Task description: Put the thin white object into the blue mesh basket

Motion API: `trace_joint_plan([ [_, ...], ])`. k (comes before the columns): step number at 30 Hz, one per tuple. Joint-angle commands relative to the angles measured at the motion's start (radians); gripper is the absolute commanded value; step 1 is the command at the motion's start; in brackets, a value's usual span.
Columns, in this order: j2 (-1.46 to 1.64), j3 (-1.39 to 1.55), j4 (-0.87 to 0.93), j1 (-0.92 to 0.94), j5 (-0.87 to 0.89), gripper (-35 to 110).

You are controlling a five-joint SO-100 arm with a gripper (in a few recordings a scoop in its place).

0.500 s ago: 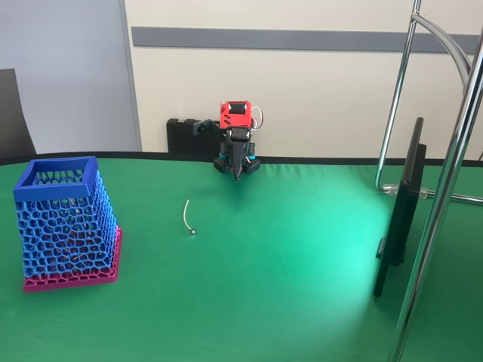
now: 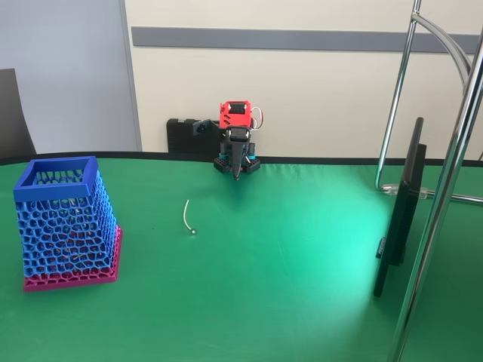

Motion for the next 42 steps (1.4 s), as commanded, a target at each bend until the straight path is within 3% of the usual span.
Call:
trace_joint_plan([
  [1,0.008,0.008,0.000,0.003,-0.003,1],
  [33,0.008,0.008,-0.003,-0.002,0.009,1],
  [42,-0.006,-0.005,-0.080,-0.002,-0.057,1],
])
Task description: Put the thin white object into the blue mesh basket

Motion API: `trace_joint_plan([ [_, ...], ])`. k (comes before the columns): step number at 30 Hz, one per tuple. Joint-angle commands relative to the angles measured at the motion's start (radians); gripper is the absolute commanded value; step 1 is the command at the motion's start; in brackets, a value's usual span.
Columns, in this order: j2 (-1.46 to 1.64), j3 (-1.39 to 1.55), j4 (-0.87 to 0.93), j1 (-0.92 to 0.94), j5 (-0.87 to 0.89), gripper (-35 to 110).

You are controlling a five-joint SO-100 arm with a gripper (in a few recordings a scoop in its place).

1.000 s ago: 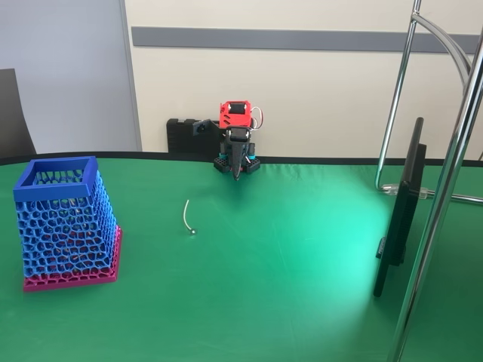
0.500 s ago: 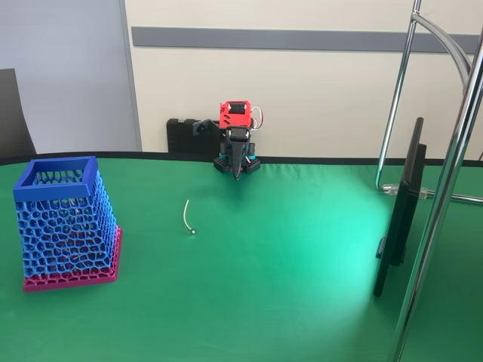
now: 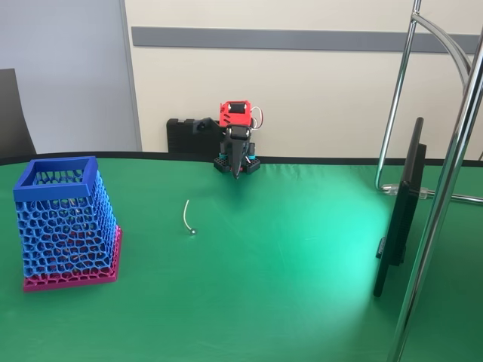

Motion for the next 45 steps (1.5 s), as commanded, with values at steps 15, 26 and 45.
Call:
trace_joint_plan([
  [15,-0.362,-0.304,-0.048,0.005,-0.173,1],
  [26,-0.747,-0.729,0.054,0.003,-0.356,1],
  [45,-1.229,-1.256,0.425,0.020,-0.782,1],
])
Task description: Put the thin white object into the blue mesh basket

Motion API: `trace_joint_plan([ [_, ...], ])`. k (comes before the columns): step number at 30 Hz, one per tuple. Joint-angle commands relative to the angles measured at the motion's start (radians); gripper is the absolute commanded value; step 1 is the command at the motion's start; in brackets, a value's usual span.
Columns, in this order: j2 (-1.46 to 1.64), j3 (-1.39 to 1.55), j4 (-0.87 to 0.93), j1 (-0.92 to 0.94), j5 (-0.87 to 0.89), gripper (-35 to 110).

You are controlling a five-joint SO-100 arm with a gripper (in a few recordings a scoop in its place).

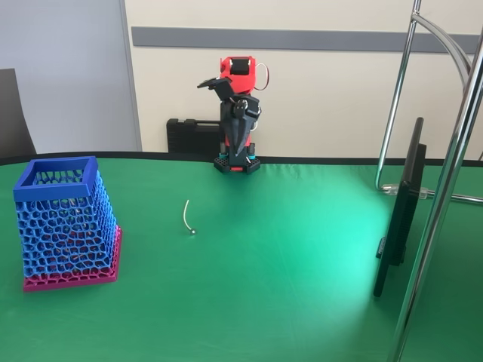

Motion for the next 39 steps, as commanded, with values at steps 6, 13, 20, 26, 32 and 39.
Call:
trace_joint_plan([
  [6,-0.107,-0.109,0.011,0.064,-0.272,1],
  [13,-0.282,-0.261,0.011,0.138,-0.486,1],
  [20,-0.469,-0.410,0.110,0.152,-0.623,1],
  [26,-0.566,-0.486,0.173,0.186,-0.770,1],
  [32,-0.650,-0.532,0.186,0.236,-0.873,1],
  [39,-0.741,-0.535,0.186,0.298,-1.008,1],
])
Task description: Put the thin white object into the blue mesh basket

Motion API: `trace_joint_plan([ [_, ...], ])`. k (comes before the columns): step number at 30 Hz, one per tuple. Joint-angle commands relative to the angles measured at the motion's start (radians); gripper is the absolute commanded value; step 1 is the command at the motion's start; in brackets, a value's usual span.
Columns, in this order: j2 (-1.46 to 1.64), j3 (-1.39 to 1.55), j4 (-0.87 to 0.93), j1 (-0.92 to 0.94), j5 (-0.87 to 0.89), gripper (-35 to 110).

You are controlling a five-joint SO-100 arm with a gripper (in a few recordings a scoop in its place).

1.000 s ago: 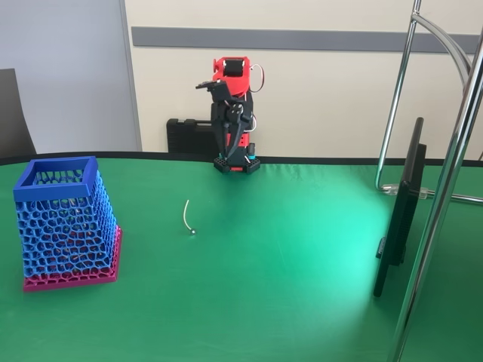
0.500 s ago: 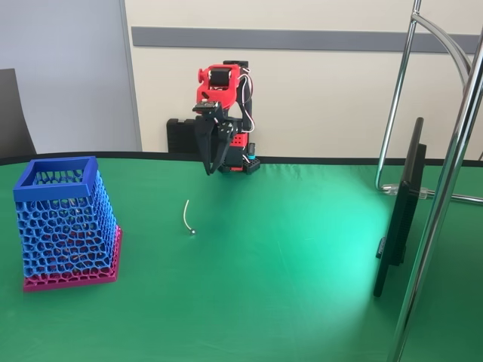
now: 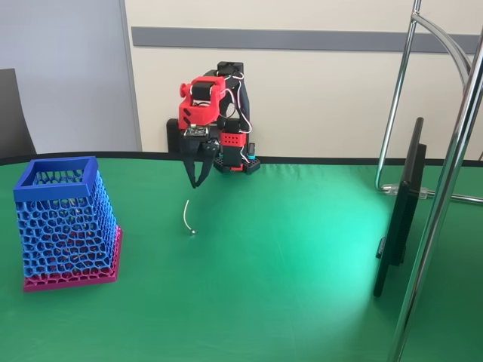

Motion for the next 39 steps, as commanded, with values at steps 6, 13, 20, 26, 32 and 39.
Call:
trace_joint_plan([
  [6,-0.110,-0.089,0.006,0.029,-0.080,1],
  [13,-0.176,-0.095,-0.038,0.028,-0.083,1],
  [20,-0.233,-0.107,-0.075,0.032,-0.089,1],
  [26,-0.279,-0.114,-0.126,0.038,-0.094,1],
  [32,-0.308,-0.126,-0.164,0.037,-0.124,2],
  [39,-0.328,-0.147,-0.173,0.037,-0.167,8],
])
